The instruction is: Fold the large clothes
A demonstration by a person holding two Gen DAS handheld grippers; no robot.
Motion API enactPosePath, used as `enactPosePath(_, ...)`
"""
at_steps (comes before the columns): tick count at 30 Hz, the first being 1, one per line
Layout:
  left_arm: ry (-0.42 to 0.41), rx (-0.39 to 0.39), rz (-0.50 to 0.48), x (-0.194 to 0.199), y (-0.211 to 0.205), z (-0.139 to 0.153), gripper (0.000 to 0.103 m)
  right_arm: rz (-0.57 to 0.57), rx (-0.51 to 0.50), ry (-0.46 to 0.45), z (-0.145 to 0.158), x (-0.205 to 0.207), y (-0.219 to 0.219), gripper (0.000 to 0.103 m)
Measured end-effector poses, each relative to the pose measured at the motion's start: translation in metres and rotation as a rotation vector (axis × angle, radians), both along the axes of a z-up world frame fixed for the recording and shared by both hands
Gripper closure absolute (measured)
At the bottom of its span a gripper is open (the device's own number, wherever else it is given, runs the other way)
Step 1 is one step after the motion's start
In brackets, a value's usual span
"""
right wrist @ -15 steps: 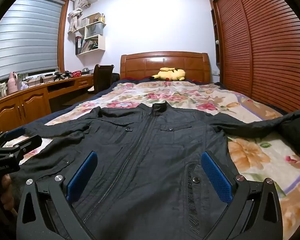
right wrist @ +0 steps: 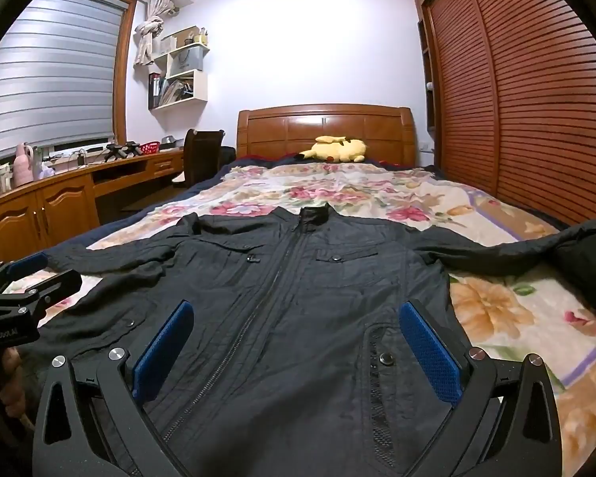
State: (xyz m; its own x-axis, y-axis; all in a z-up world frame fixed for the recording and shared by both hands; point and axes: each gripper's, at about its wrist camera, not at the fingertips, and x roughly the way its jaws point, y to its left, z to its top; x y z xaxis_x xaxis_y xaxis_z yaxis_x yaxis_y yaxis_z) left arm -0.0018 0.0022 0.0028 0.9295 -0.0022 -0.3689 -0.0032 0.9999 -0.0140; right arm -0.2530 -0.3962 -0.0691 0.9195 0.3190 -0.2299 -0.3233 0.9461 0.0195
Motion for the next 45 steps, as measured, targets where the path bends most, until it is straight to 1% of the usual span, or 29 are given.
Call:
enactPosePath(30,-0.005,0.007,0.002,0.0023,-0.0015,-0.0025,0.0,-0.008,0.003,0.004,-0.0014,0.0005,0.0015,0.0)
enactPosePath(45,-0.007,0.011,0.003,0.0011,-0.002,0.0007,0.0,-0.008,0.003,0.004,-0.0014,0.0003,0.0016,0.0)
